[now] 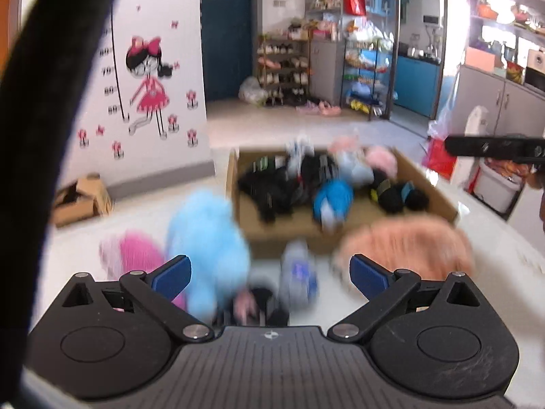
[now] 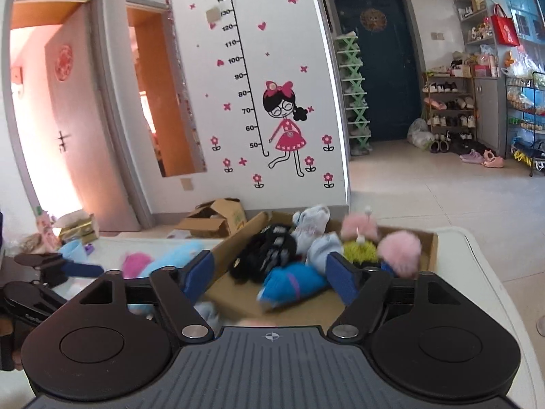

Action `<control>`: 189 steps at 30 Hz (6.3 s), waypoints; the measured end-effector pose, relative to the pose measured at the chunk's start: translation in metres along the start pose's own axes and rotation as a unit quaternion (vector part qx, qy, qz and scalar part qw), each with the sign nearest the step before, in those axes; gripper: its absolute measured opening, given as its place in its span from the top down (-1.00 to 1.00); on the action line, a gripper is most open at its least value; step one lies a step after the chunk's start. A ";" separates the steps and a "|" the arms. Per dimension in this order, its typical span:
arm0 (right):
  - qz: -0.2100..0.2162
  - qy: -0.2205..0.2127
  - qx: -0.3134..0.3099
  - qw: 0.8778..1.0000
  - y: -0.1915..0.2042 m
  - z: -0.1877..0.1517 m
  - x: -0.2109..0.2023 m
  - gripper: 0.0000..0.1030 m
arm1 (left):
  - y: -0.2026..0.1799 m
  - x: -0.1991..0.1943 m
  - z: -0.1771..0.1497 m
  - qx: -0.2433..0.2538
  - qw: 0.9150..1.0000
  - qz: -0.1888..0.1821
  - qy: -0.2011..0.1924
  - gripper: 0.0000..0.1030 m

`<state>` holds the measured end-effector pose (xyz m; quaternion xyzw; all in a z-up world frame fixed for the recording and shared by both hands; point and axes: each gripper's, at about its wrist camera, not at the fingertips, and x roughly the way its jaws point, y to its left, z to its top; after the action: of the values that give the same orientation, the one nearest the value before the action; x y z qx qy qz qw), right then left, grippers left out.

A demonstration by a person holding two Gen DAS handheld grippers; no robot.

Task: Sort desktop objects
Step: 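Move both grippers back to the table toward the grey sock and peach fur rabbit, then grasp the grey sock with blue flower with the left gripper while the right grasps the peach fur rabbit, then lift the grey sock with the left gripper while the right lifts the peach fur rabbit, then lower the grey sock and peach rabbit into the box and open both grippers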

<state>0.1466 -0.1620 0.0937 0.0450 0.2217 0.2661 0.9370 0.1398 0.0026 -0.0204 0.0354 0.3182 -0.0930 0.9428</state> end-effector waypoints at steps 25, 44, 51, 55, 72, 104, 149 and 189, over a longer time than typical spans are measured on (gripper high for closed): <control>-0.004 0.059 -0.132 0.989 0.002 -0.079 0.030 -0.65 | -0.040 0.103 0.045 -0.016 0.997 -0.026 0.068 -0.88; 0.003 0.082 -0.131 0.988 0.006 -0.076 0.042 -0.94 | -0.044 0.131 0.033 0.019 0.994 -0.006 0.108 -0.95; -0.022 0.130 -0.140 0.981 0.013 -0.093 0.058 -0.40 | -0.057 0.133 0.023 0.056 0.991 -0.006 0.121 -0.72; -0.008 0.135 -0.095 0.986 0.006 -0.090 0.045 -0.25 | -0.062 0.128 0.021 0.061 0.990 -0.017 0.129 -0.19; -0.024 0.159 -0.103 0.982 0.015 -0.109 0.048 -0.49 | -0.061 0.119 0.009 0.032 0.990 -0.034 0.132 -0.54; -0.069 0.139 -0.048 0.987 -0.008 -0.113 0.019 -0.18 | -0.077 0.087 -0.009 0.035 0.991 -0.035 0.125 0.36; -0.094 0.060 -0.060 0.992 0.039 0.086 -0.094 -0.10 | -0.099 -0.061 0.043 0.045 0.999 -0.003 0.009 0.39; -0.140 0.123 -0.068 0.980 -0.038 0.108 0.079 -0.12 | -0.125 0.100 0.090 0.044 0.999 -0.016 0.018 0.38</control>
<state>0.2721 -0.1500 0.1524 -0.0837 0.3205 0.1502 0.9315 0.2470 -0.1468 -0.0103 0.0736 0.3308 -0.1209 0.9330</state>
